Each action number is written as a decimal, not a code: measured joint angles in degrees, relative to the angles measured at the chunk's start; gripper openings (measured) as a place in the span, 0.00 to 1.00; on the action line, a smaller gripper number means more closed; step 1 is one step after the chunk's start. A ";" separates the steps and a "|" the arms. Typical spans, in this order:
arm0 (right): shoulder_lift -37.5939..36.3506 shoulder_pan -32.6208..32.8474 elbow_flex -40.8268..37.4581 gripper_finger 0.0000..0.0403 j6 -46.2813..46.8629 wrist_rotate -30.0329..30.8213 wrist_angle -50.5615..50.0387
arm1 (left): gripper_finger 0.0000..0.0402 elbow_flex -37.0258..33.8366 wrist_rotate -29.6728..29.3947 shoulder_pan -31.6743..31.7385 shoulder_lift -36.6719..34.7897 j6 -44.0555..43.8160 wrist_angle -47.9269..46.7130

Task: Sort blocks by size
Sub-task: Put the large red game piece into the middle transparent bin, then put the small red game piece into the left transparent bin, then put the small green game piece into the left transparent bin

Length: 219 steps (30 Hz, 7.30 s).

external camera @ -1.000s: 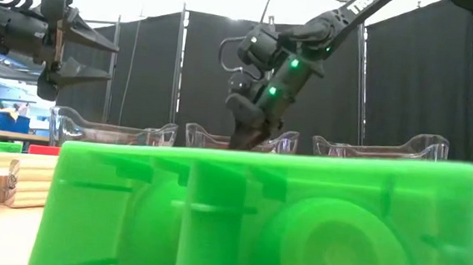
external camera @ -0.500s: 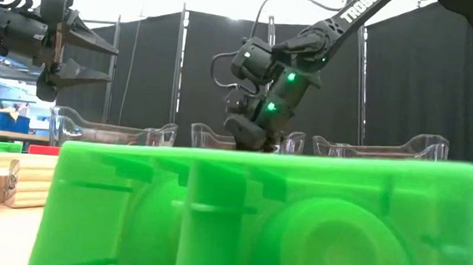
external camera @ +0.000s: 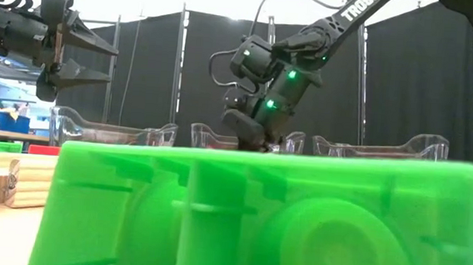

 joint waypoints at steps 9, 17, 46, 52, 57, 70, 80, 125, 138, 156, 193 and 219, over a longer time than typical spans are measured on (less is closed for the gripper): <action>-1.08 2.55 -0.02 0.02 6.36 -2.97 -4.54 | 0.67 0.01 0.04 0.00 0.00 -0.17 0.05; -6.01 3.56 -0.02 0.14 3.62 -4.81 -2.02 | 0.67 0.00 0.14 -0.01 -0.02 -0.29 0.12; -3.48 9.78 5.34 0.58 14.95 -4.26 -42.50 | 0.67 0.01 0.22 -0.02 -0.02 -0.21 -1.11; -3.54 13.45 3.44 0.58 25.39 -0.67 -35.65 | 0.67 0.01 0.22 -0.01 -0.02 -0.17 -1.23; -3.28 15.49 -0.90 0.50 30.75 -0.83 -29.05 | 0.67 0.01 0.22 -0.02 0.00 -0.12 -1.23; -3.21 14.90 2.79 0.44 30.10 -1.66 -28.73 | 0.67 0.01 0.22 -0.02 -0.02 -0.19 -0.80; -3.21 11.29 17.55 0.44 21.74 6.29 -39.84 | 0.67 0.00 0.22 0.00 -0.02 -0.10 -0.80; 30.02 -4.27 57.17 0.84 -13.54 2.54 17.54 | 0.67 0.01 -0.57 0.04 0.94 -1.87 6.90; 20.97 -0.38 58.92 0.83 -13.41 3.10 -9.80 | 0.67 0.01 -0.55 0.04 0.94 -1.54 6.69; 22.73 1.47 45.36 0.77 -5.83 5.17 -4.42 | 0.67 0.01 -0.35 0.04 0.96 -1.50 6.32; 22.62 6.65 41.17 0.69 -10.39 11.21 1.20 | 0.67 0.01 -0.46 0.04 0.94 -1.50 3.99; 22.62 3.80 31.12 0.62 -2.67 13.14 14.64 | 0.67 -0.01 -0.50 0.07 0.94 -1.50 0.78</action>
